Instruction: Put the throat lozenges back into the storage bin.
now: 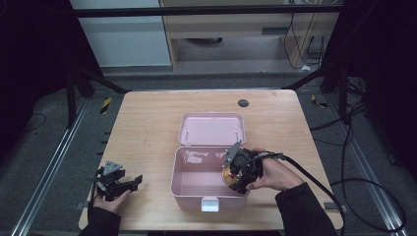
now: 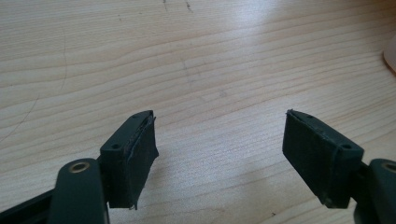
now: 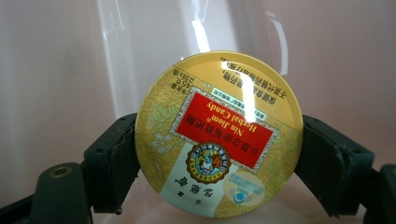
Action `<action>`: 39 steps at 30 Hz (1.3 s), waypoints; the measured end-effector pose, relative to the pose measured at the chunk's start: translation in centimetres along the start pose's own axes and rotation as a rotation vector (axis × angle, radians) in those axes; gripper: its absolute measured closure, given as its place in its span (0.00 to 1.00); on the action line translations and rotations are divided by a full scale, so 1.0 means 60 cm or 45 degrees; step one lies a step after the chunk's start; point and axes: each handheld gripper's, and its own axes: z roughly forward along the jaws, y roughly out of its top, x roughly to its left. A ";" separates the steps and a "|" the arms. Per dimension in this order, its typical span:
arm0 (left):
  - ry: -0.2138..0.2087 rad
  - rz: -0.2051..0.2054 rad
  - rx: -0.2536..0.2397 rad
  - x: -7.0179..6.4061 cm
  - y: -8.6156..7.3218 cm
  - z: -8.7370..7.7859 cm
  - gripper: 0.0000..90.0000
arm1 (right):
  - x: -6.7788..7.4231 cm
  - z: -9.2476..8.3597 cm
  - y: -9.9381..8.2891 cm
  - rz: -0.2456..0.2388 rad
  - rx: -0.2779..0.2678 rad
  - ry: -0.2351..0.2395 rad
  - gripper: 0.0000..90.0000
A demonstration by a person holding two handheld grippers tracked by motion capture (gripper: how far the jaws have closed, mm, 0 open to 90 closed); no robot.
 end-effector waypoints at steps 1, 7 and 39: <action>0.000 0.001 0.001 0.000 0.000 0.000 0.28 | 0.000 0.002 -0.001 -0.007 -0.003 0.003 0.23; 0.000 0.004 0.004 0.000 0.000 0.000 0.28 | -0.002 0.010 -0.008 0.018 -0.030 0.007 0.23; -0.001 0.003 0.006 0.000 0.000 0.000 0.28 | -0.015 -0.078 -0.029 0.180 -0.260 -0.228 0.14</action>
